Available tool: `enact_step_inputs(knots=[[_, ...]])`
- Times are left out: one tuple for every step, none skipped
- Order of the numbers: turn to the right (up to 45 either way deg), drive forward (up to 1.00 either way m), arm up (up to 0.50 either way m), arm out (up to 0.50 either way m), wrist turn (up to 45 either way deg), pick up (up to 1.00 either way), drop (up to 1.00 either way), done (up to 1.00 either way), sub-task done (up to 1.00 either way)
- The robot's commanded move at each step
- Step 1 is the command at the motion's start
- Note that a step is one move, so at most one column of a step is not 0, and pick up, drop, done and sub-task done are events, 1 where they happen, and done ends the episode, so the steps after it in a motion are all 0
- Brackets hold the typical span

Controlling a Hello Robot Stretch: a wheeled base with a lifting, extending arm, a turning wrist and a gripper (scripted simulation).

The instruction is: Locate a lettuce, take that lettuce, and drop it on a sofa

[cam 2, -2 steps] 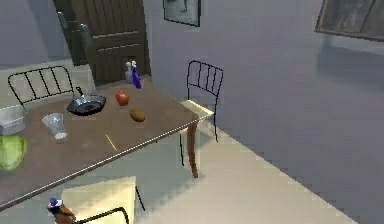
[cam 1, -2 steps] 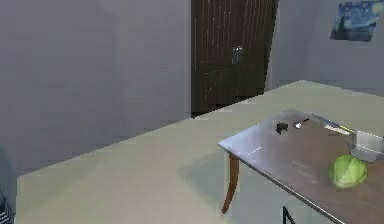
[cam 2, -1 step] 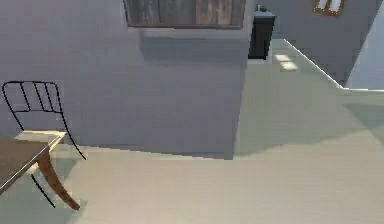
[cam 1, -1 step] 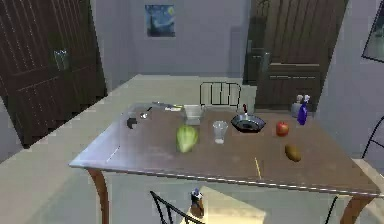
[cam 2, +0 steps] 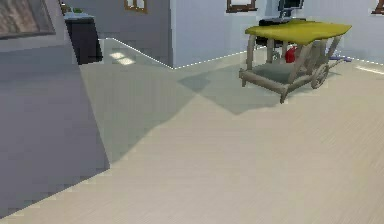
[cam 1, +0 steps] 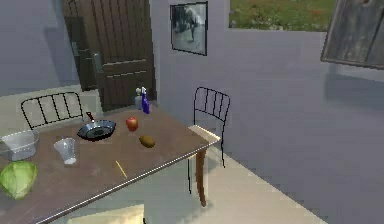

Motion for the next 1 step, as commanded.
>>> enact_step_inputs(knots=[[9.0, 0.00, 0.00, 0.00, 0.0, 0.00, 0.00, 0.00, 0.00]])
